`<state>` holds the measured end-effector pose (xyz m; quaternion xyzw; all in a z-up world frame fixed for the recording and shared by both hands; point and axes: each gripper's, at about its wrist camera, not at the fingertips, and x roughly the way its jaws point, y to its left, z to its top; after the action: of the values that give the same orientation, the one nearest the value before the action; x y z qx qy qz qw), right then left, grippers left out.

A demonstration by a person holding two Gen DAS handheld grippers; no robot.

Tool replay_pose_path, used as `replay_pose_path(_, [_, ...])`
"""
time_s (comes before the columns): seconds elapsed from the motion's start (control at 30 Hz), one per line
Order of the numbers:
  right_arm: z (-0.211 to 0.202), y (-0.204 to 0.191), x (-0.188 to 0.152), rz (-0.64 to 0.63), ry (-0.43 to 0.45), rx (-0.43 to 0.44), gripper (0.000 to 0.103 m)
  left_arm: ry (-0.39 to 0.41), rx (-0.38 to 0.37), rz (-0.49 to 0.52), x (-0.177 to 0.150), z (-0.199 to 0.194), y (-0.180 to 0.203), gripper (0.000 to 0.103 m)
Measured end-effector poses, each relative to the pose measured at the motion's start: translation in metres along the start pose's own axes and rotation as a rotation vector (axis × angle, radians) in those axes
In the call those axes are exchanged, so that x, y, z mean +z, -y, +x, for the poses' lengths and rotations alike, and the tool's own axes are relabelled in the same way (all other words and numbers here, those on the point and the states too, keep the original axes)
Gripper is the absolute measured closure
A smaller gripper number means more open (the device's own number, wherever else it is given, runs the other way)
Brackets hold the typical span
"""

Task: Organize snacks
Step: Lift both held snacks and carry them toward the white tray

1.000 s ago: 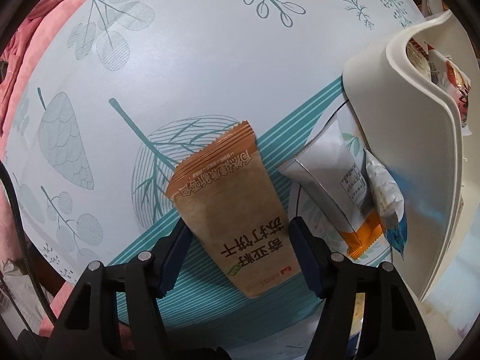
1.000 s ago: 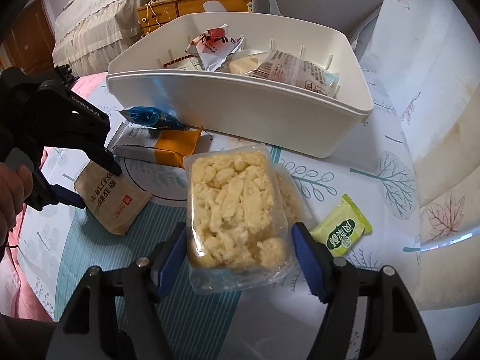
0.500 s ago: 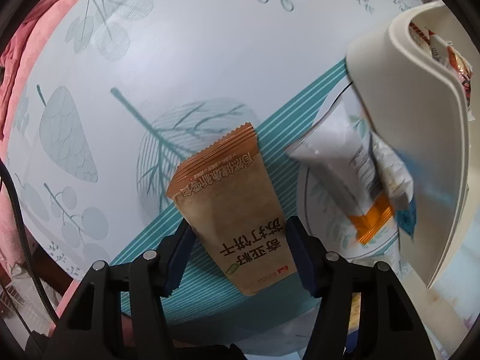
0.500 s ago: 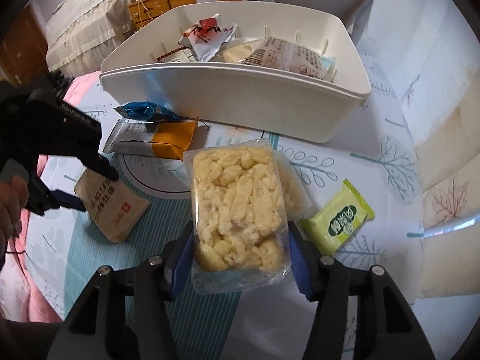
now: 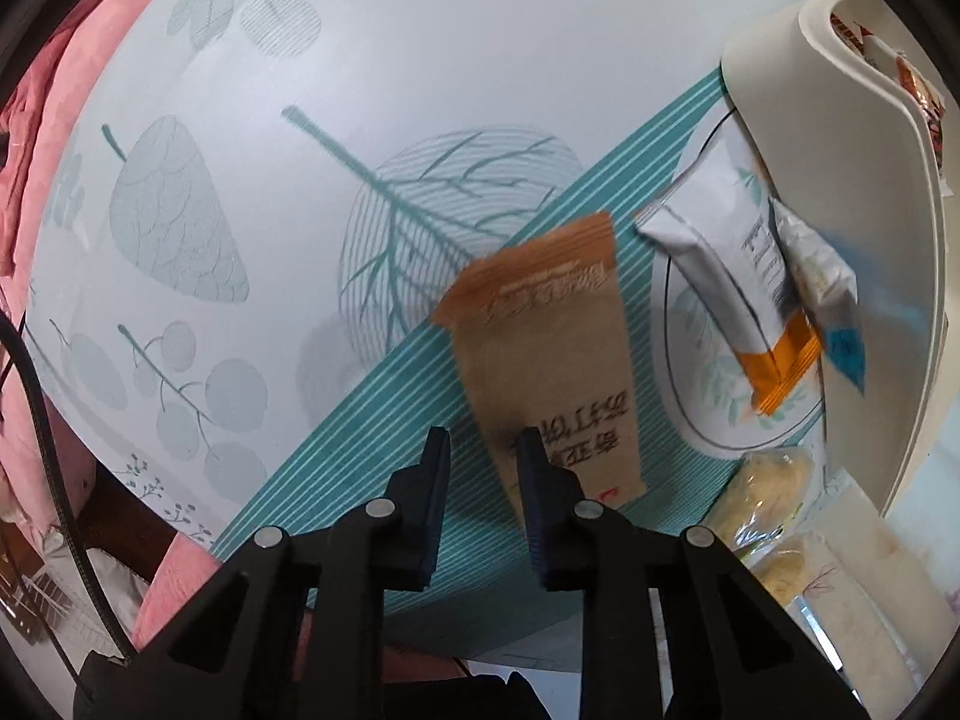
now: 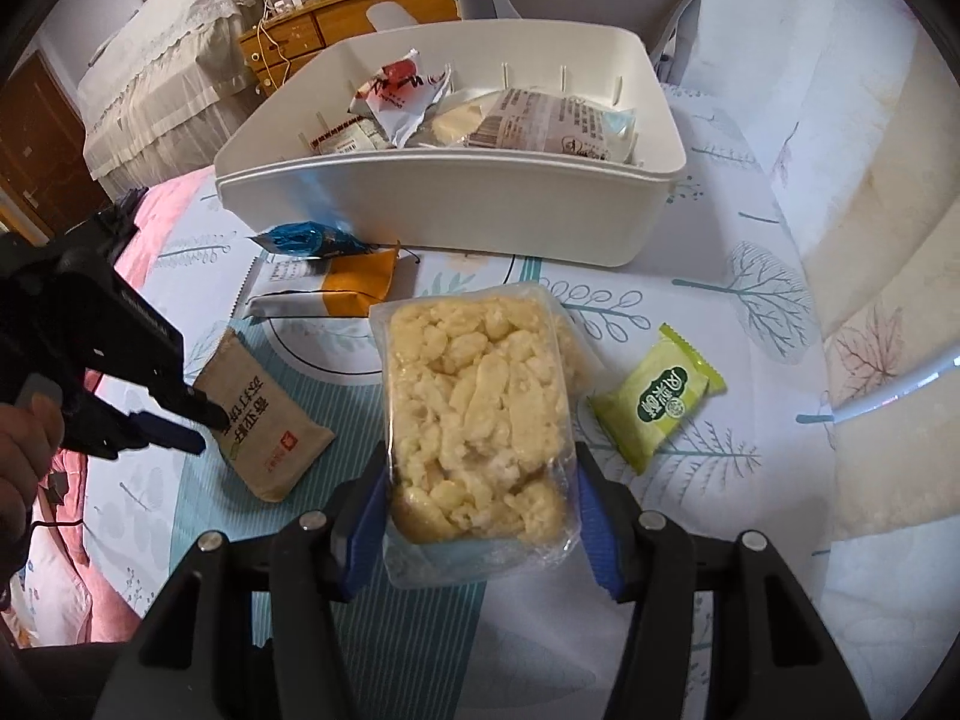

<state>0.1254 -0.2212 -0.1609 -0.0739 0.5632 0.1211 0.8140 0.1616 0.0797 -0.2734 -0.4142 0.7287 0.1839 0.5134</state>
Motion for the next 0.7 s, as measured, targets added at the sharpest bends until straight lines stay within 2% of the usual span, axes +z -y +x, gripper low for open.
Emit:
replay_pose_path(0.07, [-0.004,0.0,-0.003,0.002,0.007,0.003,0.047,0.003,-0.01,0.012,-0.002,-0.001,0.001,0.079])
replay_pose_path(0.17, [-0.01,-0.002,-0.009,0.001,0.011,0.002,0.047,0.011,-0.026,0.027,-0.013,0.004,-0.003,0.066])
replay_pose_path(0.23, [-0.013,-0.002,-0.014,0.004,0.012,0.003,0.047,0.029,-0.04,0.035,-0.016,0.001,0.001,0.048])
replay_pose_path(0.3, [-0.015,-0.002,-0.017,0.005,0.011,0.001,0.047,0.045,-0.04,0.033,-0.013,0.003,0.002,0.039])
replay_pose_path(0.43, [-0.019,0.0,-0.024,0.008,0.014,-0.013,0.047,0.078,-0.053,0.03,-0.008,0.005,0.016,0.038])
replay_pose_path(0.7, [-0.022,0.016,-0.03,0.056,0.002,-0.052,0.047,0.141,0.011,0.024,-0.004,0.01,0.03,0.038])
